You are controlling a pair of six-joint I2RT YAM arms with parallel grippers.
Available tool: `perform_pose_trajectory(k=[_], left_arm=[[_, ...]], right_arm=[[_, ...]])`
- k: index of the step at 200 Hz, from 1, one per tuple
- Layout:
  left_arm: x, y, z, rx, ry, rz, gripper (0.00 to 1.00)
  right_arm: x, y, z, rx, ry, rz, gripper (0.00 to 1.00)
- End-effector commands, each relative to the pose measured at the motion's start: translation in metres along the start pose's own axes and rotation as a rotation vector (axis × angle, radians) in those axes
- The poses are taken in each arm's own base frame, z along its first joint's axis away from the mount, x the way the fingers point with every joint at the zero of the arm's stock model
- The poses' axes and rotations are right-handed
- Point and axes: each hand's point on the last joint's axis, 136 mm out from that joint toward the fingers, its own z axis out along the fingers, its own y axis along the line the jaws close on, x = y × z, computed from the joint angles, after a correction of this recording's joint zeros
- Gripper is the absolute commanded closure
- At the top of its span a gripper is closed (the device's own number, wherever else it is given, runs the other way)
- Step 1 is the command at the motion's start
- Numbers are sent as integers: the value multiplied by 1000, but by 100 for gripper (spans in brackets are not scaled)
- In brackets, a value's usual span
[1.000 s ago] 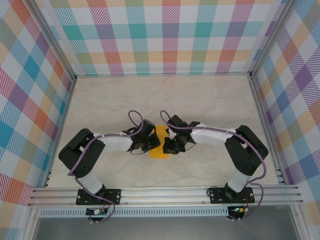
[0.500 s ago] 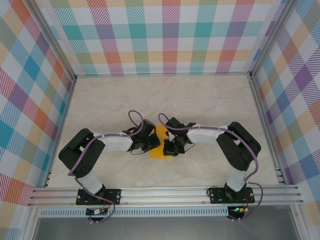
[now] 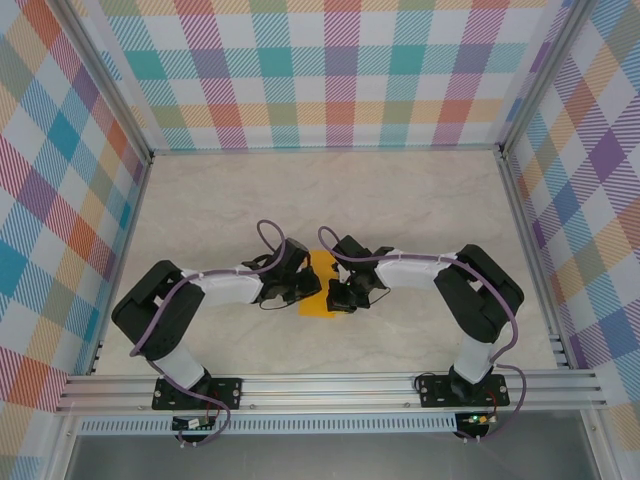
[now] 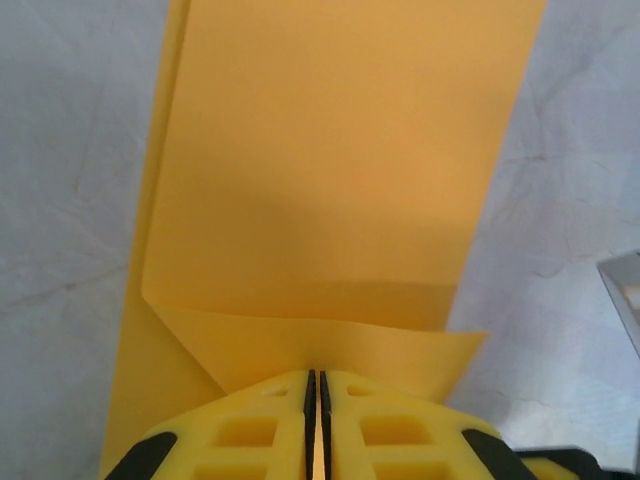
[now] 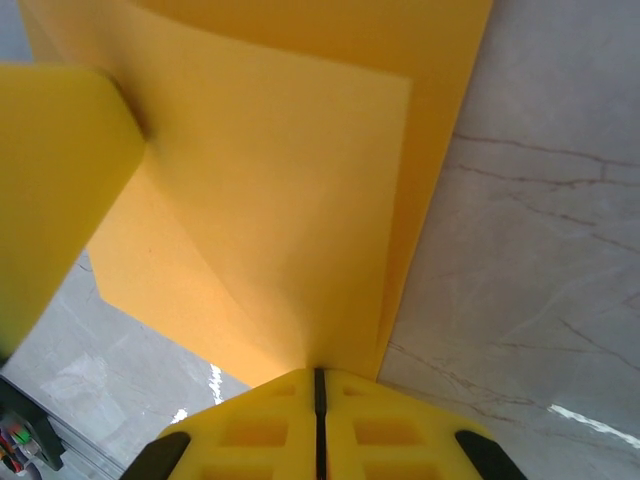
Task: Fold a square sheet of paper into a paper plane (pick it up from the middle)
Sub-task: Fold the triangle a second time at the center of the table.
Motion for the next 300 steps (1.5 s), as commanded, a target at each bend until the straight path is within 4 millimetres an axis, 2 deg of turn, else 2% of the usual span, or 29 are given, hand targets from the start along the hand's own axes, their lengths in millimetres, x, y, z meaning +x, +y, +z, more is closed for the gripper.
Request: perform_pose_trajectory(k=[1,50,86,137,228,272,300], left_arm=[[10,-14,-9,103,17,-2,87],[27,-23,-5,143,67,17,91],[33,-19,4,123,93,10,92],[31,14,17,-18,64,4,92],[3,34,13,-90,31,36,91],[-16,56,11,-139,7,-2,91],[-29,56,7,-127,-9,-9,91]], right_arm=[[19,-27,11,86,52,57,92],[19,-29,13,90,60,66,94],[20,-30,14,90,64,73,94],[26,-40,19,115,81,80,94],[35,-58,21,178,104,71,94],[36,-62,21,196,108,82,94],[36,-63,21,200,108,88,94]])
